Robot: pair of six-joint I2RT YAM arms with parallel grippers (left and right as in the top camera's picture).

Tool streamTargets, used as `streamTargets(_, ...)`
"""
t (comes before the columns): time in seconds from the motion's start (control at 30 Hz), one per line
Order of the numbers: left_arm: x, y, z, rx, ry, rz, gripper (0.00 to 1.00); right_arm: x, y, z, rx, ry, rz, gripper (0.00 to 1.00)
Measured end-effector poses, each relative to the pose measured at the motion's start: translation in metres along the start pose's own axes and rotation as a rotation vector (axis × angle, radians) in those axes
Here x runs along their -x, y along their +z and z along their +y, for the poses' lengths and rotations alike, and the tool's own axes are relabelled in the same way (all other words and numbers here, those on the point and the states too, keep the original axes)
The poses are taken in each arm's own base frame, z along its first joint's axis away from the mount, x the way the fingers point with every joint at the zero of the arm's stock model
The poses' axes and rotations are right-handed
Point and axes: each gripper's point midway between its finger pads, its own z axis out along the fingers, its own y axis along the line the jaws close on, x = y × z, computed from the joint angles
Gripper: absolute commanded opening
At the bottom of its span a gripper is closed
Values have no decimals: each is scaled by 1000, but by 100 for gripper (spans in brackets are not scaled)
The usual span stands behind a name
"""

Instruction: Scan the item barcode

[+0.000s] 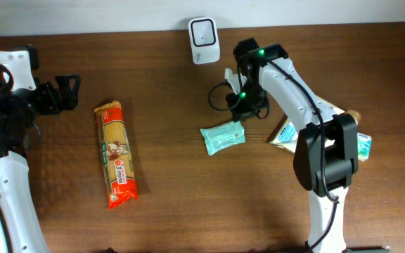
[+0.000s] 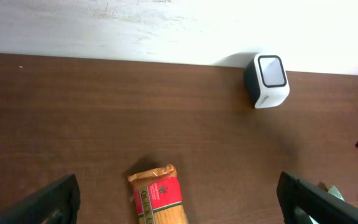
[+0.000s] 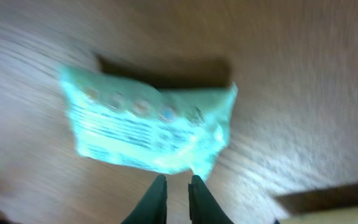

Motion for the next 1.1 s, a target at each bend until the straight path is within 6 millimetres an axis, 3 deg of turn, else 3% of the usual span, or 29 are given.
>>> streamTargets(0.07,0,0,0,0,0,1,99,-9,13,-1,6,38,32,4)
streamTargets(0.23,0,0,0,0,0,1,99,1,19,14,2,13,-5,4)
streamTargets(0.4,0,0,0,0,0,0,99,10,48,6,-5,31,-79,7)
streamTargets(0.43,0,0,0,0,0,1,99,13,51,5,-5,25,-106,9)
streamTargets(0.47,0,0,0,0,0,1,99,14,53,4,-2,24,-131,25)
streamTargets(0.5,0,0,0,0,0,1,99,14,54,4,0,28,-139,35)
streamTargets(0.63,0,0,0,0,-1,1,99,10,54,3,3,33,-105,45)
streamTargets(0.7,0,0,0,0,0,1,99,6,44,5,-7,37,-32,45)
streamTargets(0.73,0,0,0,-1,-1,1,99,8,36,6,-11,35,-24,38)
streamTargets(0.8,0,0,0,0,-1,1,99,17,5,14,-12,15,-47,14)
streamTargets(0.83,0,0,0,0,0,1,99,8,-3,18,-16,6,-14,9)
streamTargets(0.93,0,0,0,0,0,1,99,-11,6,29,-19,-4,64,4)
streamTargets(1.0,0,0,0,0,0,0,99,-24,26,33,-22,-10,111,4)
streamTargets(1.1,0,0,0,0,0,1,99,-21,49,29,-23,-17,85,4)
